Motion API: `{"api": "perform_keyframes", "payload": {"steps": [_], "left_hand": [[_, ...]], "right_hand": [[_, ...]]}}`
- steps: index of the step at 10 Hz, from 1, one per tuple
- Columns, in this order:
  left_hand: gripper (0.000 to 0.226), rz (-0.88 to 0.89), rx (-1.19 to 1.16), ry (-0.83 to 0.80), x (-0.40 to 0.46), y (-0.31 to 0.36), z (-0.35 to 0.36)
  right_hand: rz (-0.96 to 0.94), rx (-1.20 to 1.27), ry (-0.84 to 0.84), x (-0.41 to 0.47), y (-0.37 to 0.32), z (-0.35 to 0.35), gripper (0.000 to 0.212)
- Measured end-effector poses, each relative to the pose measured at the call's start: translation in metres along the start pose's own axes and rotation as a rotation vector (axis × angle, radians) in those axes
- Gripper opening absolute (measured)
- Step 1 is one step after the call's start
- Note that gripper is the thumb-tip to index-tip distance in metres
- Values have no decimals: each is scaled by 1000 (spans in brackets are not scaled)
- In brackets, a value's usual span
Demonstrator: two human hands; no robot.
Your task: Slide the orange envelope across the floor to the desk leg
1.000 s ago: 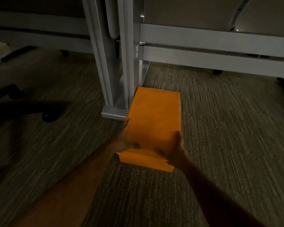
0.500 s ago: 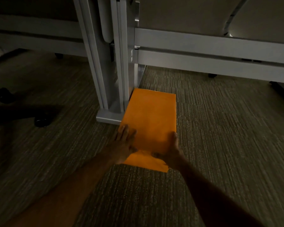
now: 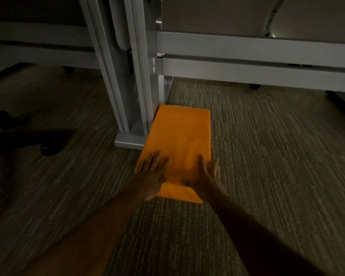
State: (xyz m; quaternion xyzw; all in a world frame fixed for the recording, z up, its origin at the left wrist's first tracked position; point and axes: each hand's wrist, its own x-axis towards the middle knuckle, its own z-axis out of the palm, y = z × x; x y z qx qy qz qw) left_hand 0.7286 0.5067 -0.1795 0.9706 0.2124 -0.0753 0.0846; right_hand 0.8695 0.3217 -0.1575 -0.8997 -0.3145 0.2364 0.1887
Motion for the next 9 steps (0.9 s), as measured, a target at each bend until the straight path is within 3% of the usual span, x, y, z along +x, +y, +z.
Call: {"api": "perform_keyframes", "payload": {"steps": [1, 4, 5, 6, 7, 8, 9], "left_hand": [[63, -26, -42, 33, -2, 4, -1], [56, -50, -76, 143, 0, 11, -1], [42, -110, -32, 214, -4, 33, -10], [43, -141, 34, 224, -10, 50, -21], [52, -201, 92, 97, -18, 61, -35], [62, -232, 40, -19, -31, 63, -47], [74, -170, -65, -29, -48, 71, -65]], "right_hand": [[-275, -377, 173, -23, -1, 34, 83], [-306, -422, 318, -18, 3, 44, 64], [-270, -387, 207, -16, -8, 22, 60], [-230, -299, 44, -21, -13, -7, 57], [-193, -170, -197, -40, -14, -40, 74], [-198, -92, -162, -64, -8, -58, 77], [-241, -44, -66, -99, 6, -86, 72]]}}
